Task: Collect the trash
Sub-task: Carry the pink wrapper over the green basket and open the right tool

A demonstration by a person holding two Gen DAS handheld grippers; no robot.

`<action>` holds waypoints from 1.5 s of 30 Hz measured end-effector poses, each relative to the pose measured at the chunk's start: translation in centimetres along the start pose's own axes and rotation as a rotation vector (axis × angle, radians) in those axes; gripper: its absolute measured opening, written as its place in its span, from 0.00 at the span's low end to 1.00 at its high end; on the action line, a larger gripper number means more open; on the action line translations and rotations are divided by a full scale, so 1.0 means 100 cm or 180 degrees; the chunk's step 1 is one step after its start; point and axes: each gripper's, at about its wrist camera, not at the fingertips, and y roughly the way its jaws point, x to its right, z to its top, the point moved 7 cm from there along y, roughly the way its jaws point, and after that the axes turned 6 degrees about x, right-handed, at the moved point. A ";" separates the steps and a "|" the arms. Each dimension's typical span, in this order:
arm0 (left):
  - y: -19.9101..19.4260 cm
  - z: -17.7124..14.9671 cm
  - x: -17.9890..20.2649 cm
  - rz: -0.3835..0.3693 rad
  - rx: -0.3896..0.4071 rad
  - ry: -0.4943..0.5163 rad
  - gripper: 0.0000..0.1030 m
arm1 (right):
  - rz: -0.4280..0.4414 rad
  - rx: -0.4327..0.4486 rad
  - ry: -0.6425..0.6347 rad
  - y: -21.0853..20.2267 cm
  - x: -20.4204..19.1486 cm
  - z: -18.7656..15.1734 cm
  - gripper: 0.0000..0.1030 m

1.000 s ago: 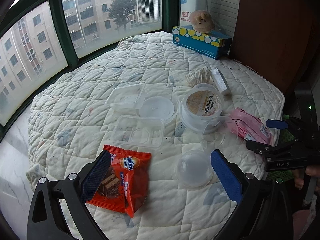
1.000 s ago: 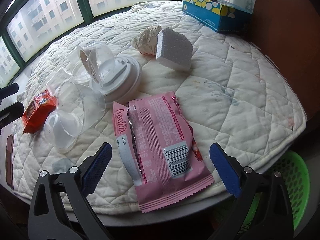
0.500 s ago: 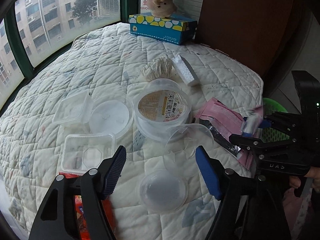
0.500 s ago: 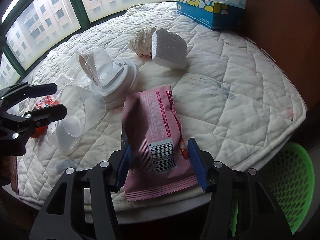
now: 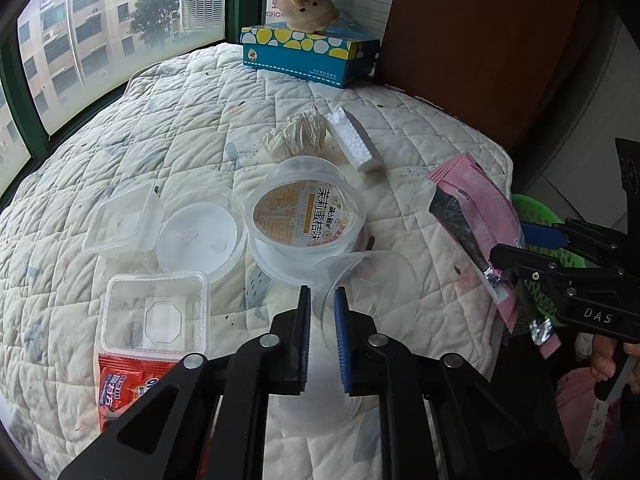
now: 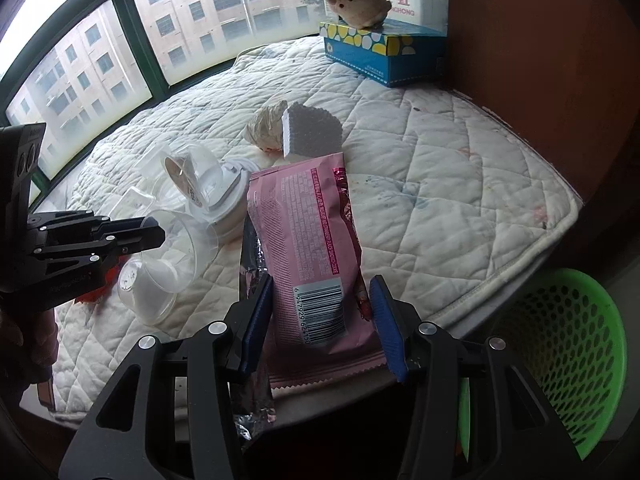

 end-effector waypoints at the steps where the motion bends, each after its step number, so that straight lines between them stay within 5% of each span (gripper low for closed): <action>1: 0.000 0.000 0.000 0.0002 -0.0001 -0.0002 0.07 | -0.0006 0.0018 0.0035 -0.003 0.003 0.000 0.48; 16: -0.033 0.017 0.031 -0.0129 0.0186 0.0050 0.02 | -0.0607 0.0181 0.0605 -0.057 0.109 -0.025 0.48; 25: -0.028 0.041 0.110 -0.0472 0.0218 0.0323 0.02 | -0.1059 -0.0021 0.0884 -0.070 0.178 -0.077 0.52; 28: -0.018 0.046 0.139 -0.0585 0.0180 0.0408 0.02 | -0.1122 -0.0041 0.1016 -0.076 0.194 -0.090 0.65; 29: -0.015 0.047 0.149 -0.0611 0.0164 0.0444 0.02 | -0.1139 -0.0027 0.1054 -0.079 0.199 -0.093 0.72; 45: 0.054 0.034 0.279 -0.0902 -0.0242 0.0853 0.02 | -0.1262 0.0306 0.1285 -0.144 0.234 -0.116 0.80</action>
